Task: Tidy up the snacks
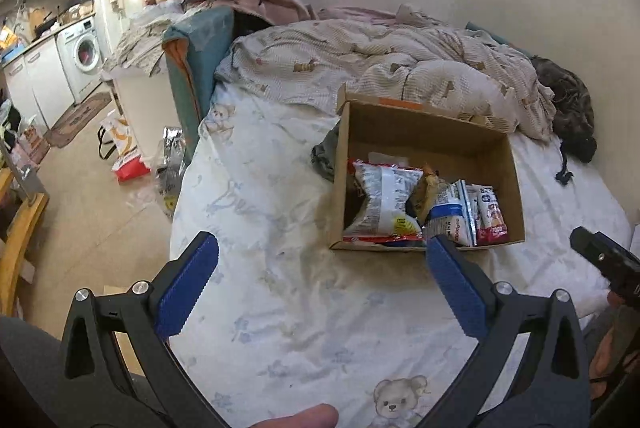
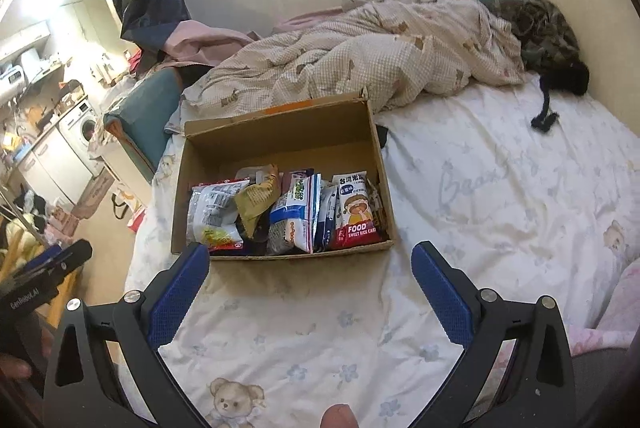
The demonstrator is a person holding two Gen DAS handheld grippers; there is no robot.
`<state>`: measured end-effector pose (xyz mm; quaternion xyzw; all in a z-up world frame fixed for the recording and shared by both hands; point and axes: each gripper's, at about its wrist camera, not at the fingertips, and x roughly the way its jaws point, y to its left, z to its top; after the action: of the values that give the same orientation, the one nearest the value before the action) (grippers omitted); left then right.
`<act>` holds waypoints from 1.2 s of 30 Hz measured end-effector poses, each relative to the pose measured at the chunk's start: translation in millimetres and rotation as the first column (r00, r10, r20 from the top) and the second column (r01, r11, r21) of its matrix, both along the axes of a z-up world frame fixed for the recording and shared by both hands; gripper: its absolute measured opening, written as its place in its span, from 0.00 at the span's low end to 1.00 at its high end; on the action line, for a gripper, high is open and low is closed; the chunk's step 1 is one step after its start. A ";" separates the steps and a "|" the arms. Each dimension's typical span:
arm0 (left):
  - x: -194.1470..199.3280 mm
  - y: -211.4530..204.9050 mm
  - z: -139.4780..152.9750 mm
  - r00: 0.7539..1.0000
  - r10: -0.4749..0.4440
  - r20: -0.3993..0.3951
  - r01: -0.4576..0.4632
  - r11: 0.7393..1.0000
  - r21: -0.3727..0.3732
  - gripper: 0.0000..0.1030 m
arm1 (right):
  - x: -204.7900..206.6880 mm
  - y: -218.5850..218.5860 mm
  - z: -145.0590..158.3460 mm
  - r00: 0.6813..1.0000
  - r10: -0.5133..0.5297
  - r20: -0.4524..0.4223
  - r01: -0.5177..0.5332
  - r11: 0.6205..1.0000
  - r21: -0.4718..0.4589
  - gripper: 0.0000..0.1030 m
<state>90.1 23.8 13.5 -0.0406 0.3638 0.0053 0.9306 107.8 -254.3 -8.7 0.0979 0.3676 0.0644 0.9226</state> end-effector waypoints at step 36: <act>-5.6 -9.9 -7.5 1.000 -0.017 -0.006 0.017 1.000 0.018 1.00 | 1.7 20.5 -4.8 1.000 0.019 0.020 -0.017 0.994 -0.108 1.00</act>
<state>84.5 13.9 6.0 -0.0293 0.3668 0.0010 0.9298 109.4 -233.8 -13.5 0.0440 0.3615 0.0539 0.9298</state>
